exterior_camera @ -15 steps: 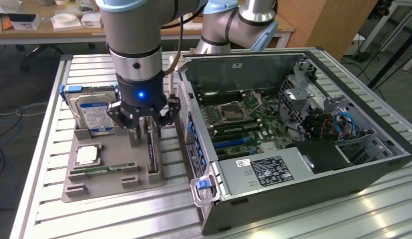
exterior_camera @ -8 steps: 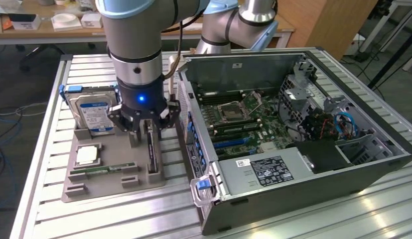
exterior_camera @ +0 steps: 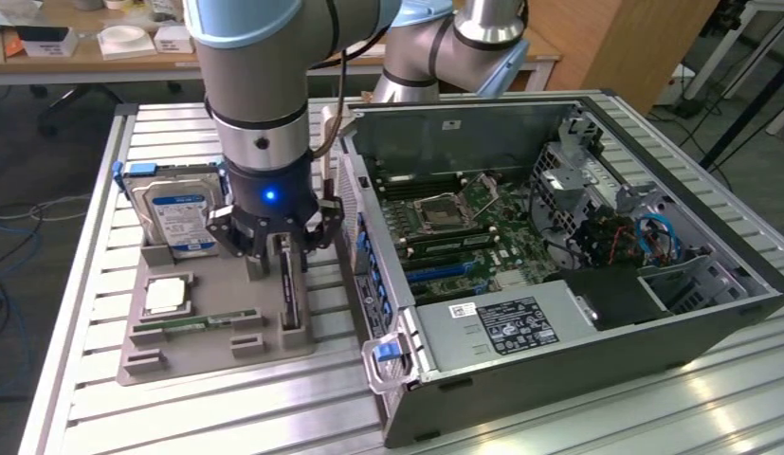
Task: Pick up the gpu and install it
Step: 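Pick up the gpu and move the gpu toward the slot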
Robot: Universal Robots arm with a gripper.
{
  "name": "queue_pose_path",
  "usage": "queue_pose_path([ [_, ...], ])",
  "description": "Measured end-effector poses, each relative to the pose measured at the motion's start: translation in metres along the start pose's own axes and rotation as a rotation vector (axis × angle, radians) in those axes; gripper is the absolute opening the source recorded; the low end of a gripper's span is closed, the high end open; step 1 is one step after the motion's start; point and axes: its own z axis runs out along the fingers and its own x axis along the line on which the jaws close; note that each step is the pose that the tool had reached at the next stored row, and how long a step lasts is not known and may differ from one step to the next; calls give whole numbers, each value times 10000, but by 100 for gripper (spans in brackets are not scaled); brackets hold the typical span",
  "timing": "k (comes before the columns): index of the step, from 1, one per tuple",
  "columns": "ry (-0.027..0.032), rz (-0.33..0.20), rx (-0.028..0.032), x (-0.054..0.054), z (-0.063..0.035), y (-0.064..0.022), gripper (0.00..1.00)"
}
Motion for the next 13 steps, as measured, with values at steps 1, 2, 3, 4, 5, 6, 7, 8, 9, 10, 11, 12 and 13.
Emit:
queue_pose_path([
  [1, 0, -1, 0, 0, 13, -1, 49],
  [2, 0, -1, 0, 0, 25, -1, 49],
  [3, 0, -1, 0, 0, 36, -1, 49],
  [4, 0, -1, 0, 0, 49, -1, 49],
  [5, 0, -1, 0, 1, 61, -1, 49],
  [6, 1, -2, 0, 1, 73, -2, 49],
  [7, 0, -2, 0, 1, 86, -2, 49],
  [8, 0, -1, 1, 2, 97, -2, 49],
  [9, 0, -1, 0, 2, 107, -3, 49],
  [10, 1, -2, 0, 2, 116, -3, 49],
  [11, 0, -2, 0, 2, 125, -3, 49],
  [12, 0, -1, 0, 3, 132, -3, 49],
  [13, 1, -2, 1, 3, 136, -3, 49],
])
